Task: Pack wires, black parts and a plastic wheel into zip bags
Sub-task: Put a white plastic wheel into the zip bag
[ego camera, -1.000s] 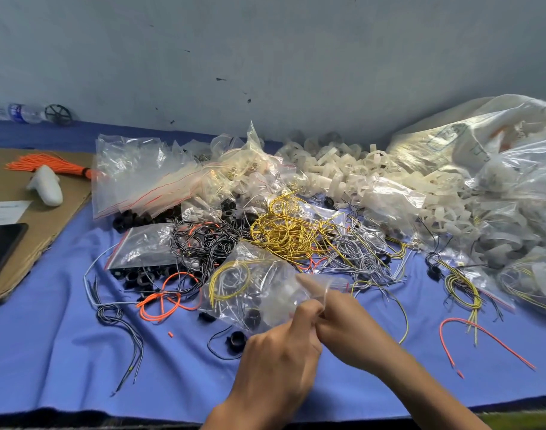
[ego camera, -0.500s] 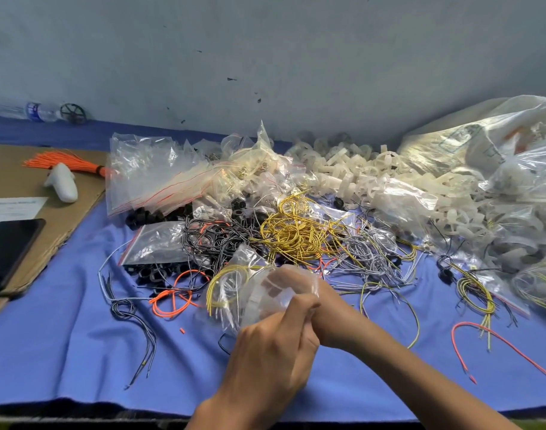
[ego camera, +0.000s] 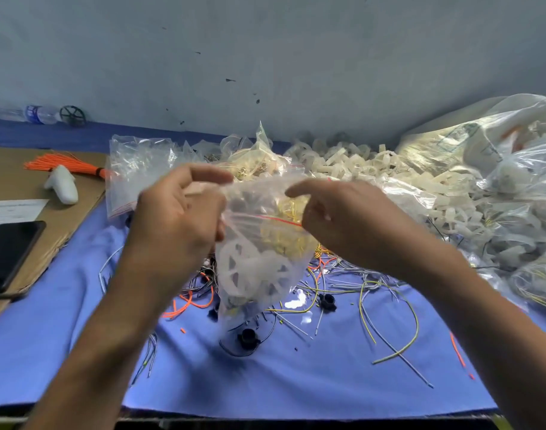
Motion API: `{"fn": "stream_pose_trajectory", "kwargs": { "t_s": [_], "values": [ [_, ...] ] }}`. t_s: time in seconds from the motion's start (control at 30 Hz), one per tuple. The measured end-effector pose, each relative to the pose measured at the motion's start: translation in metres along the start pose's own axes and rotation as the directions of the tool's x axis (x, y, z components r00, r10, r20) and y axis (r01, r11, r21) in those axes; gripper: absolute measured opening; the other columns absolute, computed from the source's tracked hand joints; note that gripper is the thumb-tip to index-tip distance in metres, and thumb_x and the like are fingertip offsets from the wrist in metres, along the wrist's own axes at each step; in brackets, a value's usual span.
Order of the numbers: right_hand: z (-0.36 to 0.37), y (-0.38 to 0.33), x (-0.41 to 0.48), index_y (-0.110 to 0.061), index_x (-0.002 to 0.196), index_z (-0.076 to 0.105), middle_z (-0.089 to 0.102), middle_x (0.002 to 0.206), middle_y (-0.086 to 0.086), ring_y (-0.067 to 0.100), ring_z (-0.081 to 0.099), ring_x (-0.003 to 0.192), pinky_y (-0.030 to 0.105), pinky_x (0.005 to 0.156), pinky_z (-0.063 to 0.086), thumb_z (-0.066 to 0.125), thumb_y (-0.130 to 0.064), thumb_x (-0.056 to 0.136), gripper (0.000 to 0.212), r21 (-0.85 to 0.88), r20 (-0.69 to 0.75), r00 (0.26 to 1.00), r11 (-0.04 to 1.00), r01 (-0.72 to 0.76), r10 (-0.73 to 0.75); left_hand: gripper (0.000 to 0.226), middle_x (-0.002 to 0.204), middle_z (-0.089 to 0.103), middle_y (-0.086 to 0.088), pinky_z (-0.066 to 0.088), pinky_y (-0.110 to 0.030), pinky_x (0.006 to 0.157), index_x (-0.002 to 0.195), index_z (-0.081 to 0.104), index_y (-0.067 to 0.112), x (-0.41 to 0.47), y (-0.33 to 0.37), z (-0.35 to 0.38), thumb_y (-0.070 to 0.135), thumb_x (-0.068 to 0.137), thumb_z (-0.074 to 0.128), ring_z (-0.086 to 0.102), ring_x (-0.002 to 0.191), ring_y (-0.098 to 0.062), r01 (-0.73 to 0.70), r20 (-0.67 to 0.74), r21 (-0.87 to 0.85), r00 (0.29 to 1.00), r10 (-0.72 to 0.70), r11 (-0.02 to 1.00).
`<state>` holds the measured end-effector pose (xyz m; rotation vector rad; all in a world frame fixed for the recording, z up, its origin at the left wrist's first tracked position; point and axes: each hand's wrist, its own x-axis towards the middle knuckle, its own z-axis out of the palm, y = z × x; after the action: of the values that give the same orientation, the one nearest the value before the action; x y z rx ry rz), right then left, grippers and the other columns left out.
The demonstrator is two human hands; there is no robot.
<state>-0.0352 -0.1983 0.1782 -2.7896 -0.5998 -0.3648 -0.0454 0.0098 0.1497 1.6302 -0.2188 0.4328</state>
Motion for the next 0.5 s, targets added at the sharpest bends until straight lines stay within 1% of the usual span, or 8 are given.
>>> {"fn": "stream_pose_trajectory", "kwargs": {
  "t_s": [0.07,0.1,0.13,0.2,0.3,0.4,0.43,0.5],
  "values": [
    [-0.014,-0.006,0.01,-0.027,0.134,0.054,0.07,0.102,-0.014,0.016,0.059,0.09,0.028,0.08,0.043,0.055,-0.019,0.089,0.046,0.06,0.012,1.0,0.998,0.017,-0.018,0.025,0.046,0.053,0.005,0.032,-0.015,0.038,0.088,0.069,0.023,0.019,0.012,-0.003,0.017,0.074,0.049,0.044,0.039,-0.008,0.014,-0.007,-0.035,1.0,-0.014,0.999],
    [-0.018,-0.008,0.014,-0.027,0.138,0.05,0.068,0.117,-0.013,0.013,0.059,0.094,0.028,0.085,0.045,0.057,-0.02,0.088,0.051,0.08,0.017,0.999,0.996,0.025,-0.027,0.025,0.046,0.053,0.004,0.031,-0.016,0.038,0.086,0.069,0.022,0.028,0.017,-0.004,0.016,0.074,0.049,0.044,0.04,-0.009,0.014,-0.004,-0.039,1.0,-0.014,0.999],
    [-0.022,-0.01,0.02,-0.026,0.141,0.047,0.064,0.127,-0.012,0.012,0.059,0.099,0.028,0.089,0.045,0.058,-0.021,0.087,0.055,0.093,0.013,0.999,0.995,0.034,-0.035,0.024,0.046,0.053,0.004,0.03,-0.017,0.038,0.084,0.069,0.022,0.036,0.023,-0.006,0.015,0.073,0.048,0.043,0.04,-0.01,0.006,-0.006,-0.033,1.0,-0.006,0.999],
    [-0.026,-0.015,0.03,-0.025,0.146,0.041,0.057,0.138,-0.01,0.014,0.058,0.111,0.03,0.096,0.044,0.058,-0.022,0.086,0.062,0.124,-0.01,0.999,0.992,0.033,-0.032,0.024,0.045,0.053,0.004,0.029,-0.018,0.038,0.08,0.07,0.022,0.051,0.034,-0.011,0.014,0.071,0.049,0.044,0.039,-0.01,-0.028,-0.025,0.004,0.999,0.028,1.0],
    [-0.022,-0.023,0.04,-0.024,0.151,0.032,0.049,0.146,-0.007,0.013,0.056,0.12,0.031,0.102,0.043,0.055,-0.02,0.088,0.067,0.221,-0.033,0.999,0.975,0.021,-0.014,0.023,0.046,0.055,0.003,0.031,-0.016,0.038,0.074,0.07,0.024,0.064,0.041,-0.022,0.017,0.067,0.05,0.047,0.039,-0.01,-0.089,-0.06,0.113,0.994,0.096,0.99],
    [-0.005,-0.028,0.036,-0.02,0.152,0.03,0.047,0.147,-0.002,0.014,0.059,0.116,0.036,0.098,0.049,0.053,-0.014,0.092,0.065,0.434,0.008,1.0,0.901,0.006,-0.011,0.024,0.048,0.059,0.003,0.036,-0.015,0.041,0.074,0.072,0.03,0.055,0.032,-0.033,0.03,0.061,0.051,0.05,0.041,-0.007,-0.098,-0.046,0.237,0.993,0.112,0.967],
    [0.002,-0.028,0.033,-0.02,0.151,0.032,0.049,0.145,-0.001,0.014,0.06,0.114,0.036,0.097,0.049,0.052,-0.013,0.092,0.063,0.476,0.029,1.0,0.879,-0.005,-0.01,0.028,0.049,0.061,0.004,0.038,-0.017,0.044,0.077,0.072,0.033,0.049,0.026,-0.036,0.036,0.059,0.051,0.051,0.042,-0.007,-0.078,-0.025,0.272,0.996,0.088,0.959],
    [0.015,-0.025,0.027,-0.022,0.149,0.038,0.058,0.136,-0.001,0.012,0.06,0.109,0.031,0.095,0.049,0.049,-0.013,0.095,0.056,0.452,0.083,0.996,0.892,-0.008,-0.033,0.035,0.053,0.063,0.003,0.048,-0.03,0.052,0.084,0.071,0.037,0.033,0.011,-0.04,0.043,0.057,0.051,0.055,0.045,-0.013,-0.04,0.043,0.358,0.999,0.026,0.933]
  ]
}}
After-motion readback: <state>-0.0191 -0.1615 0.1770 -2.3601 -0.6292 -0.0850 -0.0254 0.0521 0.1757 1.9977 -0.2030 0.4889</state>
